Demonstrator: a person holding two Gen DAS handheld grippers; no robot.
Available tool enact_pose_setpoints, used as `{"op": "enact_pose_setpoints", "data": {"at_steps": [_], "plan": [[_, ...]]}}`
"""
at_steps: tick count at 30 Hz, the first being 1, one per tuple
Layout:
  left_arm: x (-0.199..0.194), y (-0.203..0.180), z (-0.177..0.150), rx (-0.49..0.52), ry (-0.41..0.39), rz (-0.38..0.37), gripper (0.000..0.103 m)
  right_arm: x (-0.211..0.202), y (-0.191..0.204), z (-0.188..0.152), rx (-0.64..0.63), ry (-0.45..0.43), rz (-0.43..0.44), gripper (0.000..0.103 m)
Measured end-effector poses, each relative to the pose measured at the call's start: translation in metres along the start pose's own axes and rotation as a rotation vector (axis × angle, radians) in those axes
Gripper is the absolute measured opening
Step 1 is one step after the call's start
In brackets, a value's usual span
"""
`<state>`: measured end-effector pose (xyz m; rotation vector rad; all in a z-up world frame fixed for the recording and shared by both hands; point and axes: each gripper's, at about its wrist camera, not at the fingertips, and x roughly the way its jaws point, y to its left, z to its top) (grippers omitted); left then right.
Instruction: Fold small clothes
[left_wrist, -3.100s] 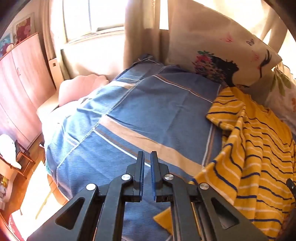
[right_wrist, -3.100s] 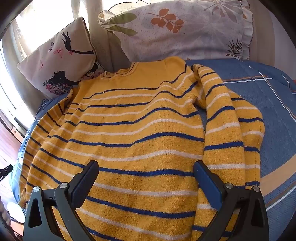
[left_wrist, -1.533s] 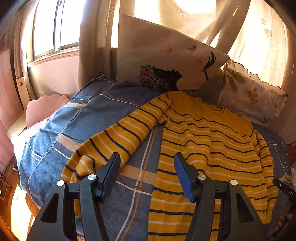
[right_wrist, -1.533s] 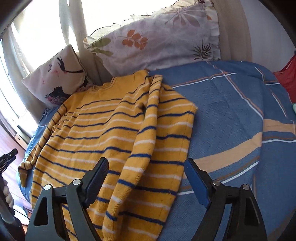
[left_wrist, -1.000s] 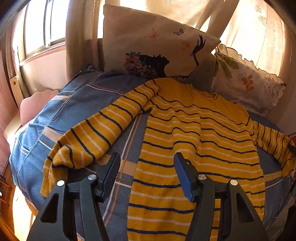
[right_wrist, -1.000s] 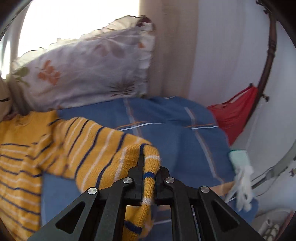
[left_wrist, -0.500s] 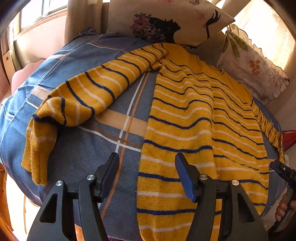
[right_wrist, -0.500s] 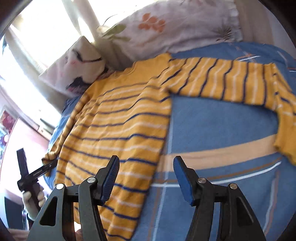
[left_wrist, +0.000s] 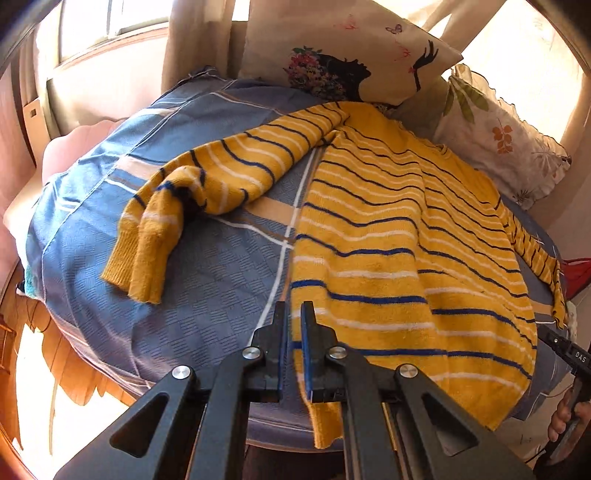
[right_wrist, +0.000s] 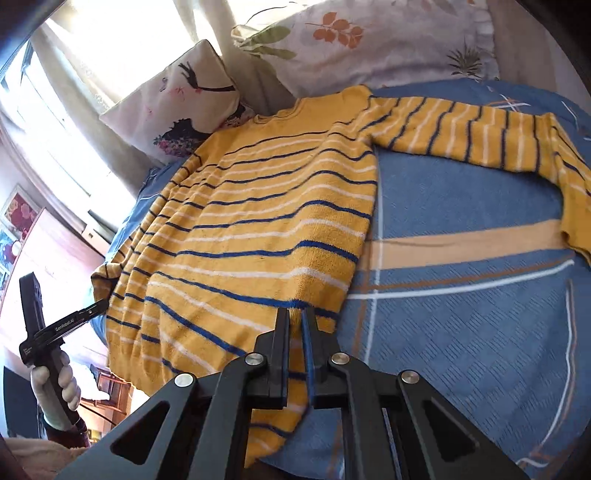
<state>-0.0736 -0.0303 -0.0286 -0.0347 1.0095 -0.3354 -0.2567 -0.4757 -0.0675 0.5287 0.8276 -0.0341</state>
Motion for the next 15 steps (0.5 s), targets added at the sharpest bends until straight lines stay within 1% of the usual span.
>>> {"op": "enact_pose_setpoints", "data": {"at_steps": [1, 2, 3, 4, 5, 6, 7, 8, 10, 12, 15], "plan": [[0.000, 0.008, -0.001, -0.016, 0.001, 0.001, 0.007, -0.006, -0.008, -0.002, 0.022, -0.015, -0.021, 0.008], [-0.001, 0.015, -0.002, -0.039, -0.002, -0.002, 0.007, -0.014, -0.019, -0.001, 0.058, -0.049, -0.043, 0.008], [-0.003, 0.021, -0.003, -0.062, -0.012, -0.004, 0.007, -0.025, -0.033, 0.001, 0.111, -0.092, -0.076, 0.012], [-0.005, 0.026, -0.003, -0.078, -0.022, -0.004, 0.007, -0.038, -0.048, 0.003, 0.161, -0.131, -0.118, 0.022], [-0.007, 0.029, -0.002, -0.088, -0.032, -0.002, 0.008, -0.052, -0.062, 0.005, 0.195, -0.181, -0.185, 0.031], [-0.009, 0.031, -0.002, -0.096, -0.043, 0.001, 0.009, -0.064, -0.073, 0.007, 0.204, -0.229, -0.268, 0.050], [-0.011, 0.032, 0.000, -0.100, -0.050, 0.003, 0.015, -0.074, -0.081, 0.008, 0.198, -0.271, -0.358, 0.066], [-0.010, 0.031, 0.001, -0.102, -0.057, 0.004, 0.024, -0.081, -0.088, 0.009, 0.180, -0.302, -0.434, 0.070], [-0.008, 0.026, 0.005, -0.100, -0.062, 0.000, 0.031, -0.086, -0.097, 0.014, 0.108, -0.322, -0.534, 0.072], [-0.002, 0.018, 0.009, -0.086, -0.049, -0.011, 0.031, -0.080, -0.102, 0.021, 0.002, -0.299, -0.605, 0.073], [0.008, 0.001, 0.013, -0.058, -0.025, -0.022, 0.033, -0.059, -0.106, 0.029, -0.127, -0.252, -0.653, 0.073]]}}
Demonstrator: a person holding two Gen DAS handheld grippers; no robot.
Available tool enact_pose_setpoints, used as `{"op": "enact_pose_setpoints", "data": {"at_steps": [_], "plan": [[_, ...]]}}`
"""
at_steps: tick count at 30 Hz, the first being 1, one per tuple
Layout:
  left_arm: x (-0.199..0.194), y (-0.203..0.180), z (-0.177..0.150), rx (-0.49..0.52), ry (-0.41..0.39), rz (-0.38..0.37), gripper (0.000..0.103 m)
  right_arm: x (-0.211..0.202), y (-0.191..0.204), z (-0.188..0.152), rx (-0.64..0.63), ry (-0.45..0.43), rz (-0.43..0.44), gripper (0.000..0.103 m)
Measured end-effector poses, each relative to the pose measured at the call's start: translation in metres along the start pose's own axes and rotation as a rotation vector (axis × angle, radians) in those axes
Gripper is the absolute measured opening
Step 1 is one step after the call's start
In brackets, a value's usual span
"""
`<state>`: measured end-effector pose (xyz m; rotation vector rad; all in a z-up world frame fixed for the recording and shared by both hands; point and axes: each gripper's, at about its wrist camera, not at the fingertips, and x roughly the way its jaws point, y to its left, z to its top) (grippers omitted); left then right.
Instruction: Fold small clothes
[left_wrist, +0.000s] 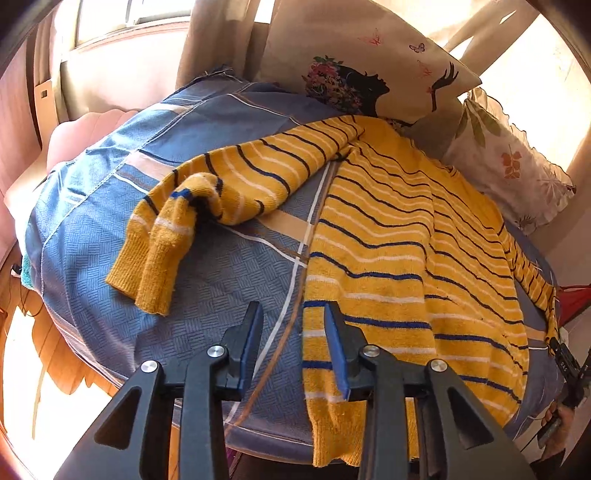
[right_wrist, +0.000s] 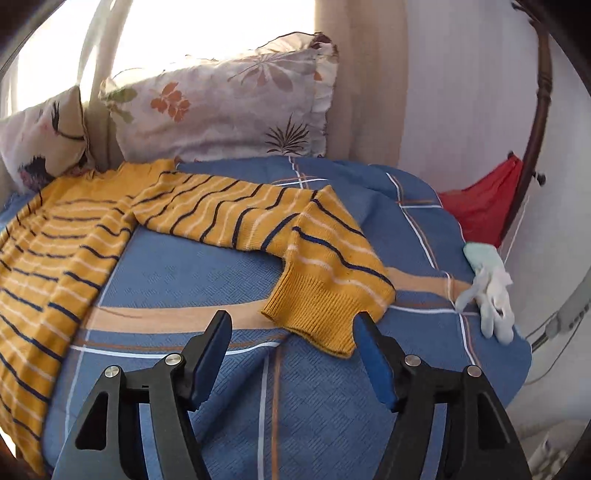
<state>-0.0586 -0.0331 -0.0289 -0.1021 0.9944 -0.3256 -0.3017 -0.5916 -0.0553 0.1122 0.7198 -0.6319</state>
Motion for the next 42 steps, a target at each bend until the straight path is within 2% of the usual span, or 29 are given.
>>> {"op": "enact_pose_setpoints", "data": {"at_steps": [3, 5, 6, 7, 8, 14, 16, 18, 21, 24, 27, 32, 37, 42], "plan": [[0.010, -0.015, 0.004, 0.025, 0.022, -0.008, 0.033, 0.026, 0.011, 0.000, -0.095, 0.015, -0.052, 0.072], [0.013, -0.023, 0.008, 0.040, 0.025, -0.007, 0.033, 0.043, 0.008, 0.003, -0.105, 0.057, -0.044, 0.029], [0.014, -0.026, 0.011, 0.046, 0.021, -0.008, 0.033, 0.050, 0.003, 0.007, -0.091, 0.090, -0.031, 0.013], [0.014, -0.028, 0.014, 0.053, 0.013, -0.007, 0.033, 0.050, -0.006, 0.012, -0.055, 0.094, -0.008, 0.006], [0.014, -0.030, 0.017, 0.057, 0.004, -0.004, 0.033, 0.045, -0.019, 0.020, -0.002, 0.077, 0.016, 0.006], [0.019, -0.025, 0.041, 0.039, -0.025, -0.016, 0.034, -0.002, -0.120, 0.079, 0.366, -0.047, 0.011, 0.006], [0.022, -0.019, 0.047, 0.024, -0.030, -0.022, 0.034, -0.011, -0.136, 0.098, 0.456, -0.070, 0.048, 0.006], [0.025, -0.012, 0.051, 0.007, -0.030, -0.033, 0.034, -0.015, -0.129, 0.119, 0.485, -0.079, 0.118, 0.006], [0.030, 0.000, 0.054, -0.017, -0.028, -0.047, 0.035, -0.008, -0.076, 0.150, 0.455, -0.057, 0.274, 0.006], [0.033, 0.015, 0.053, -0.047, -0.025, -0.054, 0.035, 0.008, 0.001, 0.179, 0.394, -0.020, 0.444, 0.006], [0.032, 0.034, 0.051, -0.078, -0.029, -0.050, 0.035, 0.026, 0.092, 0.205, 0.321, 0.023, 0.612, 0.006], [0.026, 0.073, 0.046, -0.149, -0.043, -0.024, 0.035, 0.054, 0.249, 0.233, 0.170, 0.097, 0.782, 0.006], [0.020, 0.104, 0.040, -0.190, -0.045, -0.020, 0.035, 0.093, 0.375, 0.234, 0.036, 0.176, 0.800, 0.006], [0.006, 0.108, 0.038, -0.163, -0.091, -0.059, 0.035, 0.142, 0.452, 0.215, -0.045, 0.274, 0.749, 0.006]]}}
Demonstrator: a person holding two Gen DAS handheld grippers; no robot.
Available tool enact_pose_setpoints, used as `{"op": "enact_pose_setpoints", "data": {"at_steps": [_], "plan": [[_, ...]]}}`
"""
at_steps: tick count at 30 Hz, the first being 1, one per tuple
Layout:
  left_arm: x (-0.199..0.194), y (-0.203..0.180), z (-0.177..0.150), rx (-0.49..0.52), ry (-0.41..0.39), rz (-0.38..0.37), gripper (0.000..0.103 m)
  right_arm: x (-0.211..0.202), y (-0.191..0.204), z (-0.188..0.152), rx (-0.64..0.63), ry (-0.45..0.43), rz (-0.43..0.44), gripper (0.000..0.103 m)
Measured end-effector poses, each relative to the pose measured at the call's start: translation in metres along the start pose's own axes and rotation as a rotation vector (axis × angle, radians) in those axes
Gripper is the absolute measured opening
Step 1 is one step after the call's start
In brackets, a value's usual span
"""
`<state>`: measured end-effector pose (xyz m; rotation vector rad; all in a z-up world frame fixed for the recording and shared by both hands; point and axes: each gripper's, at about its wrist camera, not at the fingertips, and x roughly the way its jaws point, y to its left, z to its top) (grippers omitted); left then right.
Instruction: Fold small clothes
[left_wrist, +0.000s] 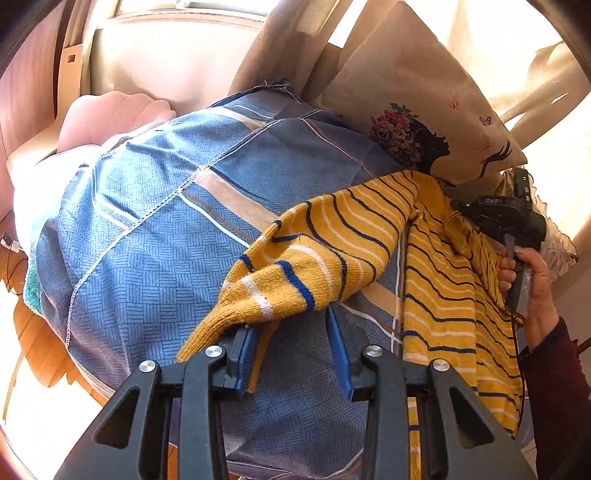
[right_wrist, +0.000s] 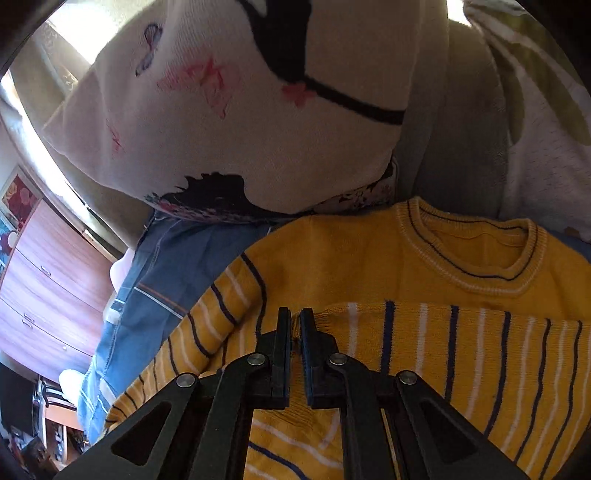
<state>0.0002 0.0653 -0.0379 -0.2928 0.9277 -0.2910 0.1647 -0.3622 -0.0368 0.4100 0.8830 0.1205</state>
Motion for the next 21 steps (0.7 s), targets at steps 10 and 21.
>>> {"op": "enact_pose_setpoints", "data": {"at_steps": [10, 21], "plan": [[-0.029, 0.055, 0.009, -0.139, -0.092, 0.062, 0.049, 0.019, 0.063, -0.015, -0.231, -0.042, -0.100, 0.051], [-0.073, 0.127, 0.001, -0.348, -0.176, 0.191, 0.051, -0.001, 0.266, -0.188, -1.059, 0.066, 0.250, 0.078]]}}
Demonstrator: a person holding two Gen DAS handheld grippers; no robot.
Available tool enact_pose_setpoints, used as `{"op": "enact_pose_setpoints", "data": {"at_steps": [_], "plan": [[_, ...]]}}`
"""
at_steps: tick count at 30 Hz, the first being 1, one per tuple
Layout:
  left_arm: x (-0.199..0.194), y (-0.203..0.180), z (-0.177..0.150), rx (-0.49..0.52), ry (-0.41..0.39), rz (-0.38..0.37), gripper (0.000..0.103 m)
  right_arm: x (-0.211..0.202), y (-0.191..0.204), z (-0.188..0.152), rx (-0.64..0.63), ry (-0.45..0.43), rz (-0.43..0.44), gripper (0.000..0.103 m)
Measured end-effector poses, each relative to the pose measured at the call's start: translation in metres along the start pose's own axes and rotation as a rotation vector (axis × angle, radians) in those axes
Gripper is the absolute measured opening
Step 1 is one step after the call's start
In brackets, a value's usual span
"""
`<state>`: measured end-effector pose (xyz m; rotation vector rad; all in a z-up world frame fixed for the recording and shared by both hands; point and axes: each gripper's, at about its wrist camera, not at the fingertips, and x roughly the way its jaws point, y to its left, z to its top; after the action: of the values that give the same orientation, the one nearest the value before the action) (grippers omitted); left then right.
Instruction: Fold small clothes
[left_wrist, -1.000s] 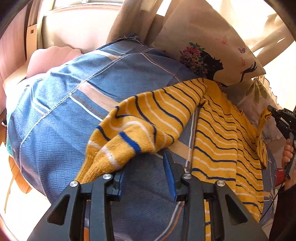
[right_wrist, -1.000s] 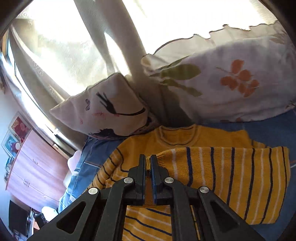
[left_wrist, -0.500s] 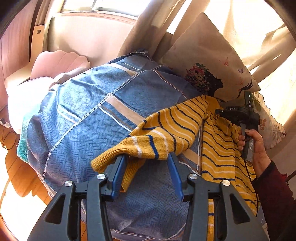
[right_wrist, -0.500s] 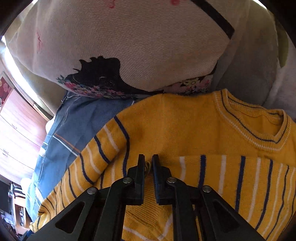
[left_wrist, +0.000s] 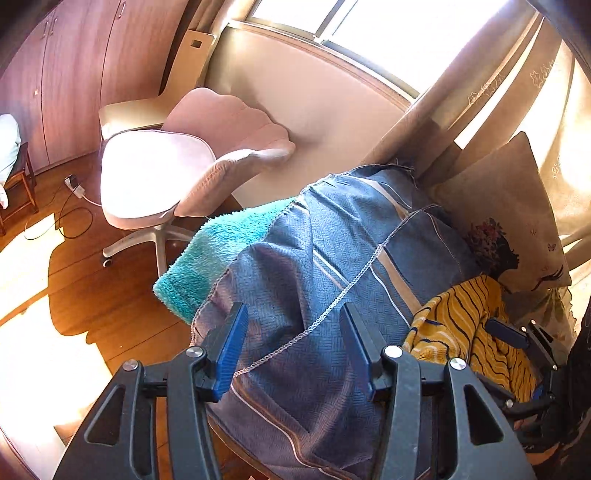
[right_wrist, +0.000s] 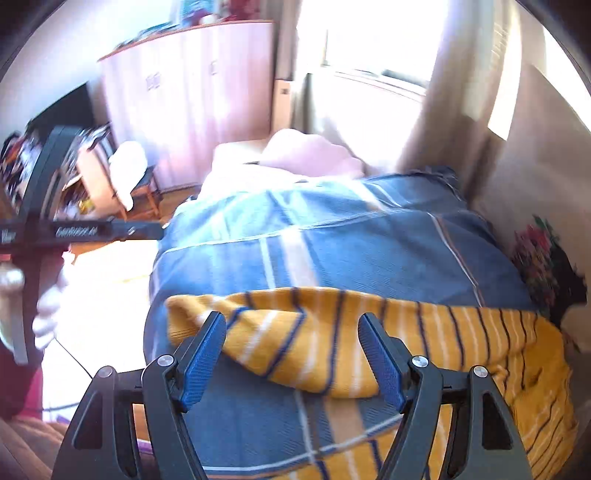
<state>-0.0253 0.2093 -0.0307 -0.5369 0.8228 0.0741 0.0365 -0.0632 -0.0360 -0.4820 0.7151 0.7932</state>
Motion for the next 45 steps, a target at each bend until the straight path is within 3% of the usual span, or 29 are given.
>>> {"op": "enact_pose_setpoints", "data": {"at_steps": [4, 6, 8, 11, 13, 16, 20, 23, 27, 30, 32, 33, 34, 35, 37, 38, 42, 44, 45], "plan": [[-0.008, 0.013, -0.002, -0.020, -0.008, 0.009, 0.051, 0.027, 0.081, 0.001, -0.413, 0.022, -0.126, 0.078], [-0.011, 0.018, -0.003, -0.037, -0.008, 0.005, 0.051, 0.046, 0.098, -0.004, -0.546, 0.064, -0.196, 0.076], [-0.013, 0.021, -0.003, -0.048, -0.007, -0.003, 0.051, 0.064, 0.105, -0.001, -0.602, 0.103, -0.222, 0.067], [-0.017, 0.017, -0.005, -0.044, -0.007, -0.017, 0.051, 0.088, 0.105, 0.009, -0.559, 0.134, -0.167, 0.035], [-0.021, 0.012, -0.007, -0.034, -0.011, -0.019, 0.051, 0.092, 0.101, 0.017, -0.494, 0.140, -0.137, 0.010], [-0.023, 0.001, -0.008, -0.012, -0.007, -0.028, 0.051, 0.061, 0.085, 0.027, -0.366, 0.074, -0.154, 0.008], [-0.020, -0.018, -0.011, 0.022, 0.009, -0.048, 0.052, -0.007, -0.019, 0.033, 0.022, -0.046, -0.251, 0.003], [-0.015, -0.039, -0.015, 0.064, 0.030, -0.070, 0.052, -0.075, -0.118, -0.005, 0.361, -0.125, -0.370, 0.001], [-0.005, -0.068, -0.018, 0.129, 0.060, -0.094, 0.052, -0.169, -0.217, -0.106, 0.742, -0.160, -0.574, 0.001], [0.003, -0.089, -0.022, 0.172, 0.077, -0.109, 0.052, -0.215, -0.252, -0.182, 0.905, -0.094, -0.808, 0.005], [0.008, -0.101, -0.026, 0.197, 0.093, -0.114, 0.052, -0.232, -0.254, -0.215, 0.965, -0.107, -0.779, 0.010], [0.011, -0.107, -0.029, 0.205, 0.101, -0.119, 0.052, -0.233, -0.250, -0.221, 0.969, -0.110, -0.771, 0.039], [0.013, -0.112, -0.031, 0.210, 0.109, -0.125, 0.052, -0.232, -0.244, -0.221, 0.950, -0.112, -0.786, 0.082], [0.014, -0.117, -0.033, 0.216, 0.115, -0.133, 0.052, -0.231, -0.233, -0.217, 0.916, -0.132, -0.809, 0.096], [0.012, -0.125, -0.038, 0.230, 0.115, -0.144, 0.052, -0.221, -0.210, -0.198, 0.810, -0.203, -0.780, 0.100], [0.011, -0.127, -0.039, 0.238, 0.112, -0.145, 0.052, -0.209, -0.202, -0.184, 0.770, -0.197, -0.733, 0.100], [0.006, -0.126, -0.040, 0.240, 0.104, -0.140, 0.053, -0.142, -0.187, -0.134, 0.684, -0.131, -0.379, 0.085], [0.005, -0.120, -0.039, 0.229, 0.103, -0.138, 0.053, -0.103, -0.182, -0.117, 0.658, -0.078, -0.260, 0.083], [0.005, -0.117, -0.038, 0.225, 0.104, -0.135, 0.053, -0.083, -0.180, -0.111, 0.649, -0.051, -0.244, 0.082]]}}
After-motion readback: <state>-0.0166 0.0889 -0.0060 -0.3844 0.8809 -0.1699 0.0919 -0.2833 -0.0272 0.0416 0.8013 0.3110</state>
